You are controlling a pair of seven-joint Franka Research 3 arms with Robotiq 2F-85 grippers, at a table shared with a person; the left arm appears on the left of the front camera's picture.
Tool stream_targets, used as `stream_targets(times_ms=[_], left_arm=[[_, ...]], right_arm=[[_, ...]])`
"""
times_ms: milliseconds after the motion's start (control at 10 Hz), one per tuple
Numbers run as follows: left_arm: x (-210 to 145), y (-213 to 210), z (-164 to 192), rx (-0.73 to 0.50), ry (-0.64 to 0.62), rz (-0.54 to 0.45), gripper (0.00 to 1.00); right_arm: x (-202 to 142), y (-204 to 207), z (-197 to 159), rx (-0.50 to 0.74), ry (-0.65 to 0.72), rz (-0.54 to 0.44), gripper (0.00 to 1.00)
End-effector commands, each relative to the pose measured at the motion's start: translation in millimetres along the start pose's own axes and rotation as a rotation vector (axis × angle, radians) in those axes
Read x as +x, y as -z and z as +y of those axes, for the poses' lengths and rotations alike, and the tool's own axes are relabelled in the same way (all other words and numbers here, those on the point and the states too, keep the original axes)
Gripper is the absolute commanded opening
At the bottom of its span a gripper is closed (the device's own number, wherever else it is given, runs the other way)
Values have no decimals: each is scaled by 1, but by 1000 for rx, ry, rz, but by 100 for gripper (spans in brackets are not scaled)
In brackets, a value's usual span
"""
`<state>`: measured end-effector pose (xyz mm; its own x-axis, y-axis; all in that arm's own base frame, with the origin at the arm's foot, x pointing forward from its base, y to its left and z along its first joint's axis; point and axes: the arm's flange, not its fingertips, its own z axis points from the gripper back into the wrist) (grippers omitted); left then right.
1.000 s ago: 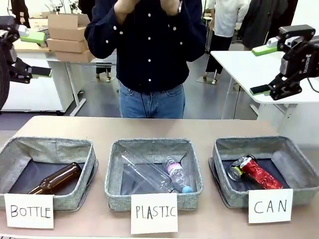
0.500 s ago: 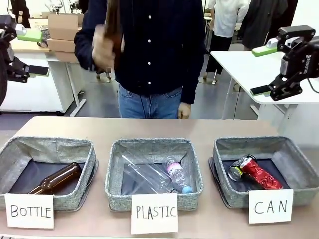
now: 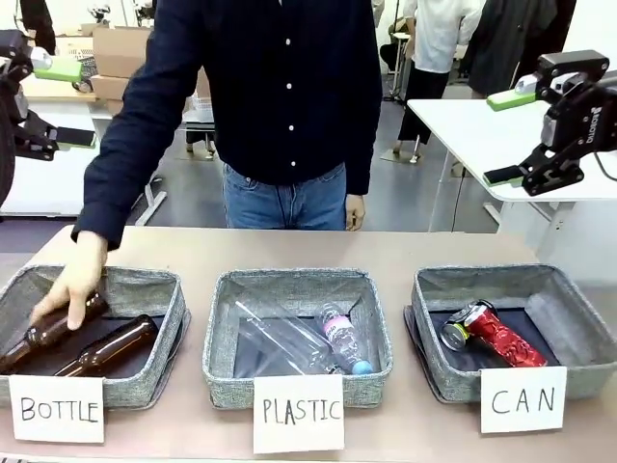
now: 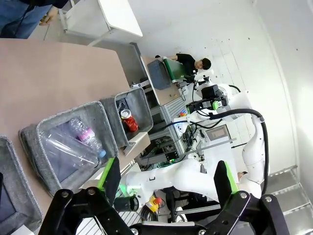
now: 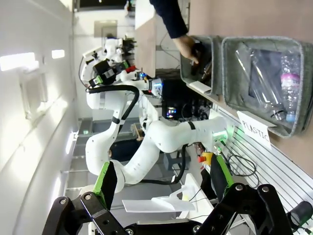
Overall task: Sort the can waste into the basket.
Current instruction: Pick up the can waste from the table and place it in the right Fabric basket.
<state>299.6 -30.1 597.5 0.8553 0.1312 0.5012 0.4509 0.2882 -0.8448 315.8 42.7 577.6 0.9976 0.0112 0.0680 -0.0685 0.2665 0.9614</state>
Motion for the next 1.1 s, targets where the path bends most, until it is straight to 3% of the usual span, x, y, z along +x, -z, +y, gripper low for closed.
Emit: stream_targets(times_ms=[0, 1000], left_arm=[[3, -1, 1, -28, 15, -7, 100], [3, -1, 1, -28, 15, -7, 100]], right_arm=[[2, -3, 1, -9, -26, 11, 100], [2, -3, 1, -9, -26, 11, 100]])
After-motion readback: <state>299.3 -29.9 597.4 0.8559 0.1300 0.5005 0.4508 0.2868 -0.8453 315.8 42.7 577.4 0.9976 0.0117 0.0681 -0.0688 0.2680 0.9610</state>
